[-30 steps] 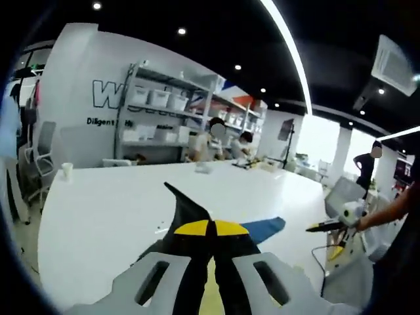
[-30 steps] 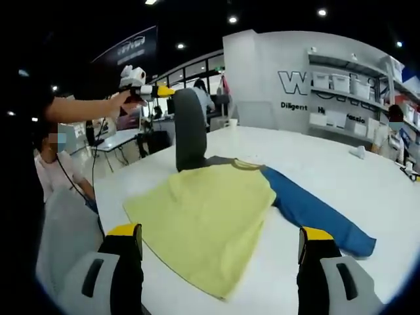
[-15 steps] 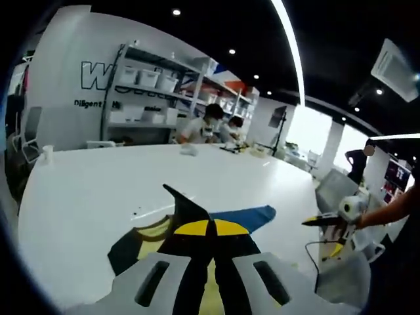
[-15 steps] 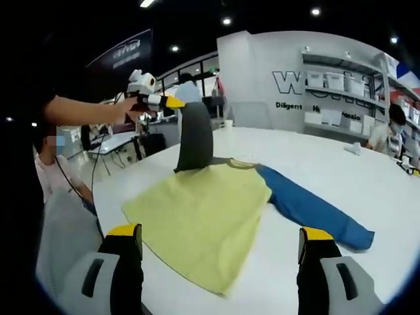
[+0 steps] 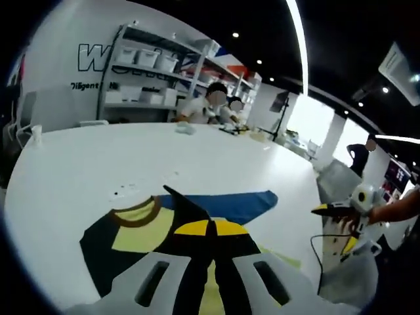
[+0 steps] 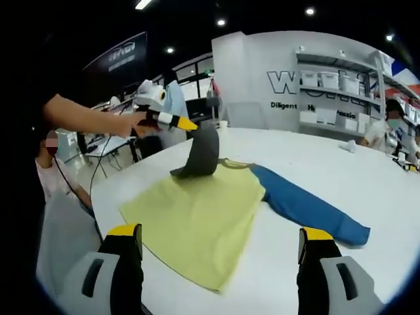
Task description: Fold the garment on the visible template until the final outline fits inside the template.
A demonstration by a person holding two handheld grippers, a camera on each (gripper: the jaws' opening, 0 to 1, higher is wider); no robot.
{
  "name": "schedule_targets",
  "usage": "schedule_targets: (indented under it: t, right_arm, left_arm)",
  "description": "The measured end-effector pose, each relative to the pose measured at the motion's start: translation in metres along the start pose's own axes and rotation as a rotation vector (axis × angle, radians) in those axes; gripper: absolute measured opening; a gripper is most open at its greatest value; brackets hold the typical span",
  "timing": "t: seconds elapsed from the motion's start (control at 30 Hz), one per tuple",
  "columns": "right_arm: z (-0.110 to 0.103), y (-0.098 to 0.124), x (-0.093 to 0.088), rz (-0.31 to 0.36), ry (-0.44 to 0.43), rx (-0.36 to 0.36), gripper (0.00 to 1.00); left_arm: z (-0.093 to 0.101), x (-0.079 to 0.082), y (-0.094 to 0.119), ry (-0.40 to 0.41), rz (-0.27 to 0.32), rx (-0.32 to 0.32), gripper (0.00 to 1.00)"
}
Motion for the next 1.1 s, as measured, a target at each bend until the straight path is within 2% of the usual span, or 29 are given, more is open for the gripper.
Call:
schedule_targets:
  t: [0.27,0.37,0.7,0.9,1.1]
  right_arm:
    - [0.001,0.002,-0.001,0.001,-0.003,-0.007,0.98]
    - [0.001,0.002,-0.001,0.002,-0.005,-0.007,0.98]
    - [0.006,0.008,-0.002,0.002,-0.012,-0.026,0.98]
    - [0.009,0.011,-0.004,0.003,-0.021,-0.038,0.98]
    - [0.009,0.013,-0.005,-0.002,-0.025,-0.043,0.98]
  left_arm:
    - [0.006,-0.019,-0.020,0.012,-0.046,-0.001,0.02]
    - [0.008,-0.028,-0.028,-0.022,-0.072,0.006,0.02]
    - [0.010,-0.047,-0.049,0.028,-0.111,0.034,0.02]
    - [0.016,-0.060,-0.059,0.014,-0.129,0.040,0.02]
    - [0.015,-0.067,-0.060,-0.028,-0.142,0.045,0.02]
Point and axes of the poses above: the point that each gripper's makers call its tool centre point, and the gripper's own axes: y roughly backward along the fingers, z roughly to its right, x roughly out of its top, the point moved 7 cm from there along y, roughly backward along the fingers, and after that the axes turned 7 degrees about z, right-handed, at the moved point
